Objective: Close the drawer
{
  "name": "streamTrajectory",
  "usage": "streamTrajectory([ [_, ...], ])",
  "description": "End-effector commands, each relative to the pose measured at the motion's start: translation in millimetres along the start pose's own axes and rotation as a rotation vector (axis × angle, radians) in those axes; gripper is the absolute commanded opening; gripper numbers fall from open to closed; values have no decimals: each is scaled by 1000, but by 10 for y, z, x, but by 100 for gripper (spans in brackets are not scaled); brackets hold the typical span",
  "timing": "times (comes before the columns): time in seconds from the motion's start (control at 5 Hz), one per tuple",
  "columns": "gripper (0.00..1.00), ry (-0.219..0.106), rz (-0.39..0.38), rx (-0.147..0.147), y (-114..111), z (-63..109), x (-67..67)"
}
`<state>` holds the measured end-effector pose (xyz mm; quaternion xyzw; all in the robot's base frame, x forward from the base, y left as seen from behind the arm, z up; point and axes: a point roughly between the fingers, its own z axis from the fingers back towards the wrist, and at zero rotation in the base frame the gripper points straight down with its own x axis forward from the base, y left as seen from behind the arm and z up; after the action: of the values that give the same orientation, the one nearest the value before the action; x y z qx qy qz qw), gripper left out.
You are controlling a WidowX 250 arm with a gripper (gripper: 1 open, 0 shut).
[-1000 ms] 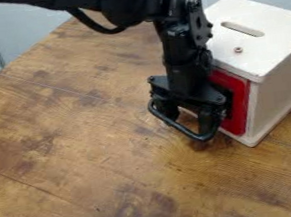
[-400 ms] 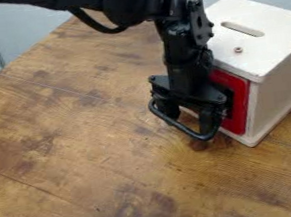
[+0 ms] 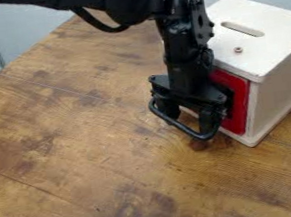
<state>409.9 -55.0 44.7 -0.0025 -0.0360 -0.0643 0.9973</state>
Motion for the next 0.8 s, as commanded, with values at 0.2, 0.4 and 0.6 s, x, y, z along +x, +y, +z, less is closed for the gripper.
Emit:
streamTrajectory([
  [0.2, 100, -43, 294, 32, 676, 189, -3],
  [0.4, 100, -68, 299, 32, 695, 310, 18],
  [0.6, 100, -98, 304, 33, 713, 431, 36],
])
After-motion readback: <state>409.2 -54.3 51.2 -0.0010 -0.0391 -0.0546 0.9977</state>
